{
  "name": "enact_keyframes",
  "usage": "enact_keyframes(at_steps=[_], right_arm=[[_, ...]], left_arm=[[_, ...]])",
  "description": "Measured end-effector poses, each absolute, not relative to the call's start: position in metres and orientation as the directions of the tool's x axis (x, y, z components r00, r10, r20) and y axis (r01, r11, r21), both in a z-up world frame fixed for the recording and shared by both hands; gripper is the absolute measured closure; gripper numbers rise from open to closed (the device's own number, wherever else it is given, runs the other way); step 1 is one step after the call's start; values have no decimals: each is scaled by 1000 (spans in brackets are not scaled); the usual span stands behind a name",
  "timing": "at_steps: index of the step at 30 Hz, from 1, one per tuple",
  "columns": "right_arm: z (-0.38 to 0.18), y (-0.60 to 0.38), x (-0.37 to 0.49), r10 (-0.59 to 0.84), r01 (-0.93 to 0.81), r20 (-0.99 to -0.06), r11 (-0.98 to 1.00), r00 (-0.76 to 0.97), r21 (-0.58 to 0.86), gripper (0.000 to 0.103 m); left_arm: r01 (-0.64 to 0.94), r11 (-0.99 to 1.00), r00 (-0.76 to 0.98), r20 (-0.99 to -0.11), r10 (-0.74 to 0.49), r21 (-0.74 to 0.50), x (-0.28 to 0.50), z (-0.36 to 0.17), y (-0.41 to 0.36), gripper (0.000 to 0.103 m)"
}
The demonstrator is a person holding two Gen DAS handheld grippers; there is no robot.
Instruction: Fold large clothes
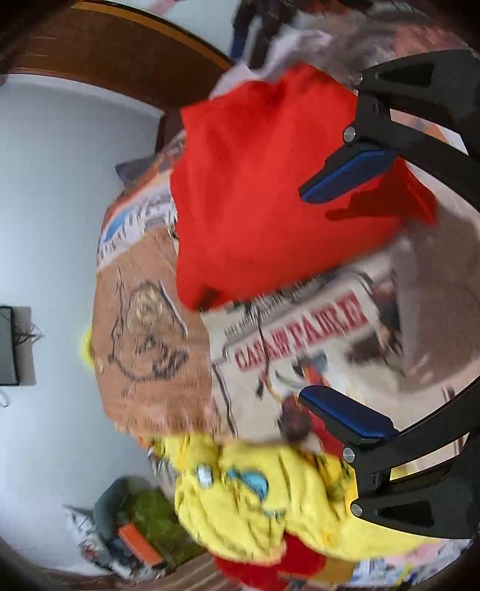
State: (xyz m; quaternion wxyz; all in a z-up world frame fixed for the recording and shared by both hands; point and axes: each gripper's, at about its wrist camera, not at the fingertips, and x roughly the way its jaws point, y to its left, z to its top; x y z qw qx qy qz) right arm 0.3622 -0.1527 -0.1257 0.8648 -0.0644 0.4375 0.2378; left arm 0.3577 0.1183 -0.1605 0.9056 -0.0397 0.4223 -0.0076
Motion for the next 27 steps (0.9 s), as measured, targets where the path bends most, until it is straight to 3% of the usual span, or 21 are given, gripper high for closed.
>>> enact_keyframes(at_steps=[8,11,18,22,27], right_arm=[[-160,-137,410,244,-459,-833,888,497,-14,13],[-160,-151,430,248,-429,-827,903,505,8,13],[-142,-164,440,210,-403,-775,913,596,-63,12],[-128,-174,437,22,-274,-681,925,732,-264,12],[-122,-196,431,146,-335,-761,937,632,-99,12]], left_arm=[[1,990,571,-812,-118,-143,407,-194,106,4],[1,984,566,-812,-145,-175,410,-202,108,4],[1,976,559,-809,-182,-219,412,-212,111,3],[-4,979,557,-813,-168,-205,411,-214,112,3],[-15,977,560,-812,-166,-211,409,-209,113,3]])
